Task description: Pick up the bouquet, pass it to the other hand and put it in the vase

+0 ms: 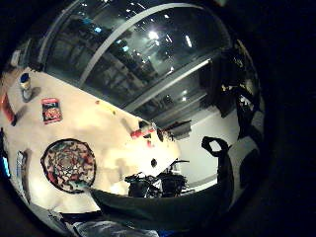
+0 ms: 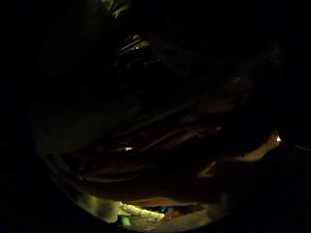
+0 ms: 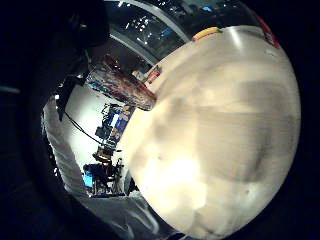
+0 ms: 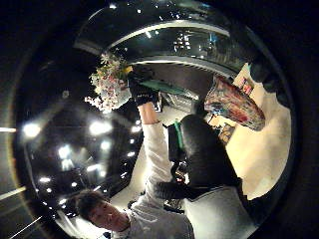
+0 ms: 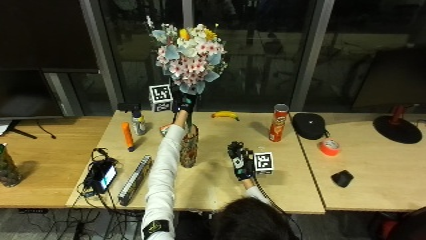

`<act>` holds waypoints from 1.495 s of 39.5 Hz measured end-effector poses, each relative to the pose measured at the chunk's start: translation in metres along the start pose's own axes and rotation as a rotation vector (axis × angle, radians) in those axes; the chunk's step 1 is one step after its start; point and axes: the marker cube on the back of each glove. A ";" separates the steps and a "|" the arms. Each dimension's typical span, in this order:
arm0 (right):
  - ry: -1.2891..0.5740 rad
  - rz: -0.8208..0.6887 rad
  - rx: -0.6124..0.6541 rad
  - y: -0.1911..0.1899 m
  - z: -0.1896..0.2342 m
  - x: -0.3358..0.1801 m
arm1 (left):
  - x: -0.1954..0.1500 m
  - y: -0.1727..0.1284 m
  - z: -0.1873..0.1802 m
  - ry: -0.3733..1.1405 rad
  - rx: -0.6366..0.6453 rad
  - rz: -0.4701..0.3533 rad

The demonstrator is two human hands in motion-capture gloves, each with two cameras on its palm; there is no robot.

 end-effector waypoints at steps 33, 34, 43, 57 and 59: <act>0.139 -0.017 0.149 0.048 -0.042 0.008 | -0.166 0.110 -0.101 -0.138 -0.603 -0.166; 0.148 -0.002 0.154 0.047 -0.043 0.010 | -0.168 0.109 -0.102 -0.155 -0.583 -0.167; 0.145 0.090 0.138 0.049 -0.044 0.020 | -0.165 0.100 -0.104 -0.183 -0.453 -0.002; 0.182 0.006 0.114 0.048 -0.039 0.038 | -0.153 0.107 -0.122 -0.300 -0.462 -0.106; 0.196 0.045 0.110 0.049 -0.038 0.038 | -0.149 0.110 -0.124 -0.295 -0.469 -0.110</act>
